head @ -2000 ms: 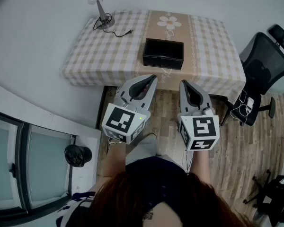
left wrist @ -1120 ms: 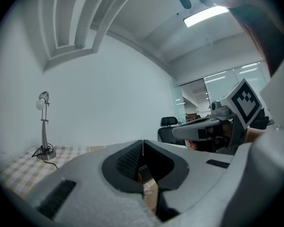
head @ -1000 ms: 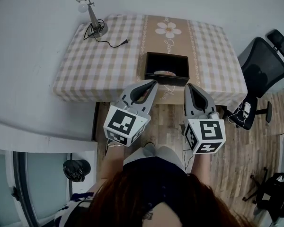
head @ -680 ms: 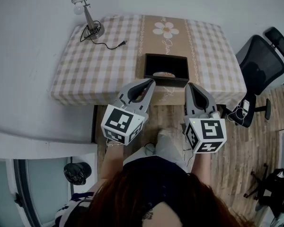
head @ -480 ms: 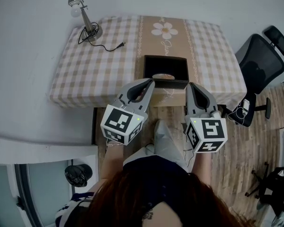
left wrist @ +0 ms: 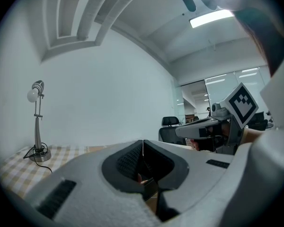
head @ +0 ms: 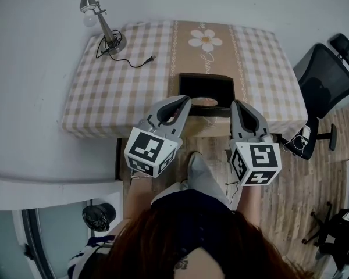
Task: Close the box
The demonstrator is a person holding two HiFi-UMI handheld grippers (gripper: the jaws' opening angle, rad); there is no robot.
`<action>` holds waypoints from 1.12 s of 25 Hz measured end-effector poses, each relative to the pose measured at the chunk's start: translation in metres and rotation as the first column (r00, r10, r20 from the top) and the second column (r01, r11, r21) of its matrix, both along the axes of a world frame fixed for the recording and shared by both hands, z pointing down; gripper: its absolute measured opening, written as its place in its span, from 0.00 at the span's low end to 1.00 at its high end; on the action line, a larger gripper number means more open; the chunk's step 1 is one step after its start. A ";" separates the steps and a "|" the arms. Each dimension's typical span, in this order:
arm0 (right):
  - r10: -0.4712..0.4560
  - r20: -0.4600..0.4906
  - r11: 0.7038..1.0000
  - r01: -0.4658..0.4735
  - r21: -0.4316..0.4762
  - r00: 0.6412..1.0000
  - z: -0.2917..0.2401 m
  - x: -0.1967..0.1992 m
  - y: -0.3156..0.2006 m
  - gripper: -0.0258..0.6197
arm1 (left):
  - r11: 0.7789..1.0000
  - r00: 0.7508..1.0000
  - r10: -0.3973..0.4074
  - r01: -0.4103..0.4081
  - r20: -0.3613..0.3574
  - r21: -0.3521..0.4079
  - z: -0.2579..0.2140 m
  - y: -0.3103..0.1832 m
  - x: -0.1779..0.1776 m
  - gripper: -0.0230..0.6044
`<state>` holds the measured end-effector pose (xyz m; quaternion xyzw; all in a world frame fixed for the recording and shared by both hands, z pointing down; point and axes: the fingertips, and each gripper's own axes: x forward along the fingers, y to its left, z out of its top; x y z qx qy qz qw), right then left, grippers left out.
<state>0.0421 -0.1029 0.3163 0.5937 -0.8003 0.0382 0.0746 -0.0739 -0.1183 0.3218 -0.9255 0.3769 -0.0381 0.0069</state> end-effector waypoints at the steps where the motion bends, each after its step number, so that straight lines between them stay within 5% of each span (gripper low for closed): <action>1: -0.003 -0.001 1.000 0.003 -0.003 1.000 0.001 0.000 -0.004 0.07 | 1.000 1.000 -0.002 0.002 0.002 -0.002 0.001 -0.003 0.000 0.08; 28: -0.024 0.002 0.998 0.024 -0.061 1.000 0.020 0.037 -0.099 0.07 | 0.994 0.995 -0.085 0.087 0.044 -0.064 0.021 -0.100 -0.005 0.08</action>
